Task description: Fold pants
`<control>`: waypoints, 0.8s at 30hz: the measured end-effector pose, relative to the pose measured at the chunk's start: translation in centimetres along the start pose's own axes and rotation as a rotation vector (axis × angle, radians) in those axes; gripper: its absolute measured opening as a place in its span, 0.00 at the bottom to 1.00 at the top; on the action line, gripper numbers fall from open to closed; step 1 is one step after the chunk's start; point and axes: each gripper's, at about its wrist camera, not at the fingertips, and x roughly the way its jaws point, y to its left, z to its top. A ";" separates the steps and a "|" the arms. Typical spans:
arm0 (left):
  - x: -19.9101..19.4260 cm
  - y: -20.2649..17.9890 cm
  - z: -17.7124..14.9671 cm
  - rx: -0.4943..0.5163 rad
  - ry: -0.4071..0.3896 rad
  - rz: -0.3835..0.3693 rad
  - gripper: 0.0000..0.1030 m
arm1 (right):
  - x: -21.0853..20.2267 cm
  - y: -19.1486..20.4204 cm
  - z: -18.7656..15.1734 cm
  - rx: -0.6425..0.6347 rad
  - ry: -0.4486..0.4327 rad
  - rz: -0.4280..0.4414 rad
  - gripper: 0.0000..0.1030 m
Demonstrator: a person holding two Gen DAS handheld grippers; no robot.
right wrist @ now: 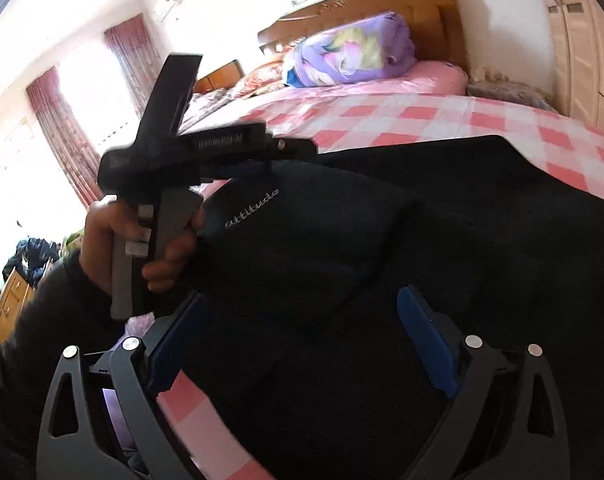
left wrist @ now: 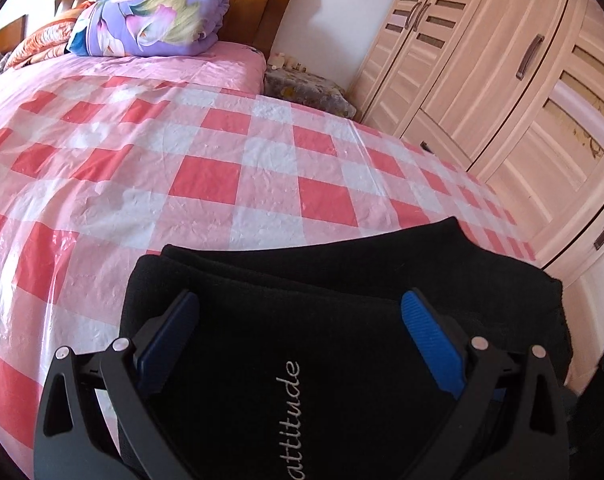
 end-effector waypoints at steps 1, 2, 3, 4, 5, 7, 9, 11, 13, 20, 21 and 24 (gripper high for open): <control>0.1 0.0 0.0 0.005 0.004 0.004 0.98 | -0.6 -0.3 0.6 0.047 -0.013 -0.003 0.90; 0.1 0.0 0.0 0.006 0.006 0.004 0.98 | -1.1 -0.4 1.0 0.060 -0.035 0.008 0.90; 0.1 0.0 0.0 0.003 0.007 0.001 0.98 | -1.4 -0.3 1.5 0.045 -0.065 0.033 0.90; 0.2 0.1 0.1 0.002 0.007 0.000 0.98 | -1.0 -0.2 2.1 0.012 -0.055 0.034 0.91; 0.2 0.1 0.1 0.001 0.007 -0.001 0.98 | -0.2 -0.1 2.4 -0.009 -0.026 0.028 0.93; 0.2 0.1 0.1 -0.002 0.009 0.004 0.98 | 3.0 -0.8 3.2 -0.038 0.118 0.056 0.96; 0.3 0.0 0.1 -0.003 0.011 0.011 0.98 | 4.0 -1.3 3.8 -0.062 0.179 0.081 0.96; 0.3 0.0 0.2 -0.006 0.009 0.006 0.98 | 3.7 -1.6 4.1 -0.056 0.208 0.103 0.95; 0.3 0.3 0.2 -0.024 0.003 -0.010 0.98 | 2.1 -2.9 4.5 0.016 0.172 0.150 0.95; 0.4 0.5 0.4 -0.027 0.000 -0.011 0.98 | 0.4 -8.2 9.6 0.089 0.012 0.079 0.96; 0.4 0.6 0.4 -0.030 -0.001 -0.014 0.98 | 1.4 -8.9 10.3 0.098 0.019 0.123 0.96; 0.4 0.8 0.4 -0.039 -0.007 -0.024 0.98 | 5.3 -10.6 12.2 0.110 0.087 0.163 0.96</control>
